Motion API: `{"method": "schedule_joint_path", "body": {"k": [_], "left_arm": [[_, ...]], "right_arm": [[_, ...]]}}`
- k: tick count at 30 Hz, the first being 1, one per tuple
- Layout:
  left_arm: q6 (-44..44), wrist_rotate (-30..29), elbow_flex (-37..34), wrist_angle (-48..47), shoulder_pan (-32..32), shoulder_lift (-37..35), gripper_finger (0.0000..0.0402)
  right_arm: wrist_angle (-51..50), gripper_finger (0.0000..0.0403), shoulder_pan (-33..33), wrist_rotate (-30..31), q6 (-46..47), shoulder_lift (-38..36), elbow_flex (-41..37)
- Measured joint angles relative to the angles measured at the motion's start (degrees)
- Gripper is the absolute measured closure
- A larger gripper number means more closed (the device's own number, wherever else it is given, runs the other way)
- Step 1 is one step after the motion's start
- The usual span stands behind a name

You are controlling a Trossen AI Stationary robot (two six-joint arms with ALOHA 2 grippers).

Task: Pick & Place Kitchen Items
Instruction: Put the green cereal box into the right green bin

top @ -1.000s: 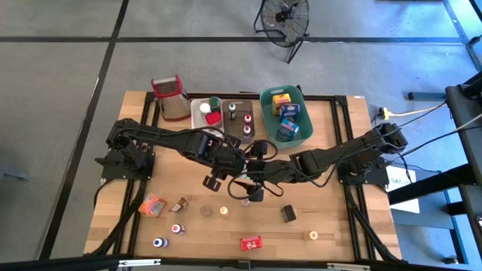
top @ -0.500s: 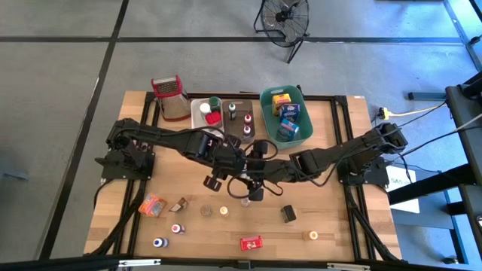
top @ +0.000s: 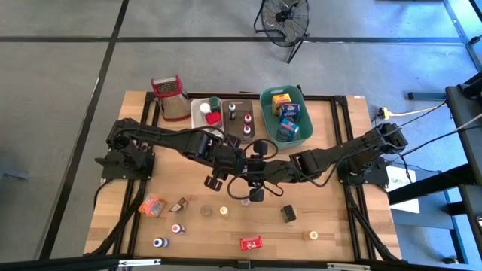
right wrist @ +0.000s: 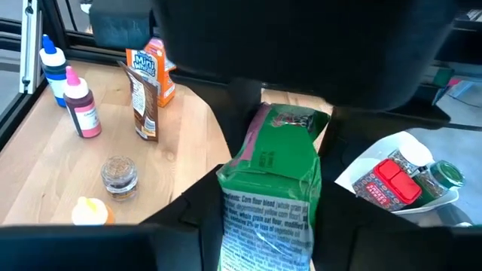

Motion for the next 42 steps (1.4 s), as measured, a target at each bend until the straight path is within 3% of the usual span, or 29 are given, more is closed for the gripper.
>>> {"method": "schedule_joint_path", "body": {"k": [15,23,27,30,34,42], "left_arm": [[-0.1,2.2,0.0,-0.1,-0.1,0.0,0.0128],[-2.5,-10.2,1.1,-9.9,-1.6,-0.1,0.0127],[-9.1,-10.4,1.1,-16.0,-1.5,-0.1,0.0125],[-13.5,-9.8,1.1,-19.5,-1.5,-0.1,0.0127],[-15.2,-8.7,1.1,-19.4,-1.5,-0.2,0.0128],[-17.2,-5.9,1.2,-19.3,-1.5,-0.5,0.0127]], "right_arm": [[-3.9,0.0256,0.2,0.3,1.0,0.0,0.0],[-10.9,0.0256,2.4,1.1,5.0,-0.3,0.0],[-16.4,0.0256,4.9,5.9,7.3,-1.9,0.0],[-23.1,0.0256,8.0,13.2,11.6,-4.9,0.0],[-33.9,0.0256,13.3,25.6,20.2,-10.1,0.0],[-59.6,0.0256,20.7,37.6,42.3,-20.0,0.0]]}}
